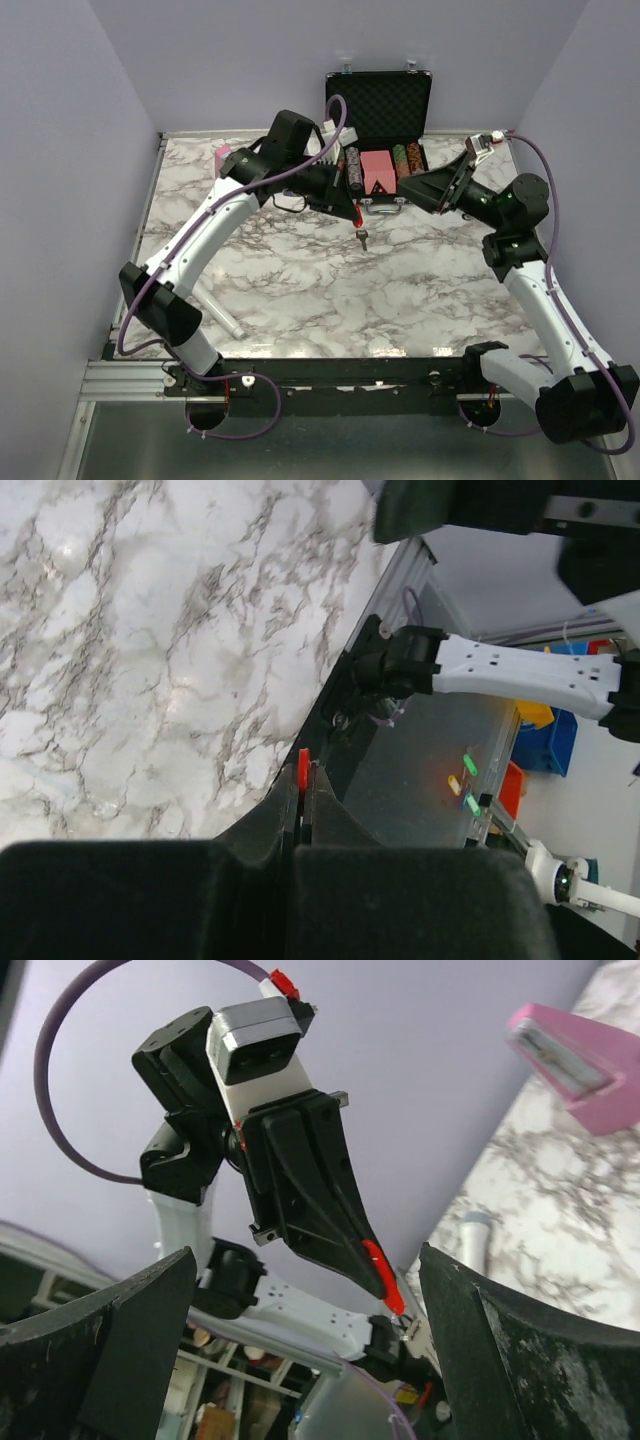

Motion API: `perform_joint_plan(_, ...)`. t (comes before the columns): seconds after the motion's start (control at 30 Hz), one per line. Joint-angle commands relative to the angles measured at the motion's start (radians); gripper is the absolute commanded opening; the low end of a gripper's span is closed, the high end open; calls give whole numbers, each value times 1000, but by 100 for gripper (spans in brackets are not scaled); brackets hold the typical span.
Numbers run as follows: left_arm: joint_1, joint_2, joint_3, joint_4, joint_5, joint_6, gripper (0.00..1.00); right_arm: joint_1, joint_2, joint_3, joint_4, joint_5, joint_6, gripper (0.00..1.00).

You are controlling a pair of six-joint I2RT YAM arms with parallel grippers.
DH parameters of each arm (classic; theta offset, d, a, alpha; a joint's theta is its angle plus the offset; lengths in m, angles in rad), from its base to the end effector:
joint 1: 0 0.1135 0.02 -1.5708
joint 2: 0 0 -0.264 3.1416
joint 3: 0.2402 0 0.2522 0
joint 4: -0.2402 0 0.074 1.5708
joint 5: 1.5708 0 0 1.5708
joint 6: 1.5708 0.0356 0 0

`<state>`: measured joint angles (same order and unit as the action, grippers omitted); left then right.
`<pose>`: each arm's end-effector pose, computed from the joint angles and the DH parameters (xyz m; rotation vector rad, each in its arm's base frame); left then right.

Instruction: Remove the keys from the keyring

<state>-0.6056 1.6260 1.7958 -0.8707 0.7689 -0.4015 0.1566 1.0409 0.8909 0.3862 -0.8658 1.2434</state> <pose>0.2671 -0.2150 0.4134 0.6870 2.3203 -1.3760 0.2250 0.0630 0.3867 0.0215 1.6644 1.6815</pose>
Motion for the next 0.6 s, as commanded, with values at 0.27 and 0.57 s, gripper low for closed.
perform_joint_plan(0.27, -56, -11, 424, -163, 104, -8, 0, 6, 189, 129, 798, -96, 525, 98)
perform_joint_plan(0.57, -60, -28, 464, 64, 179, -207, 0, 23, 232, 131, 923, -65, 614, 93)
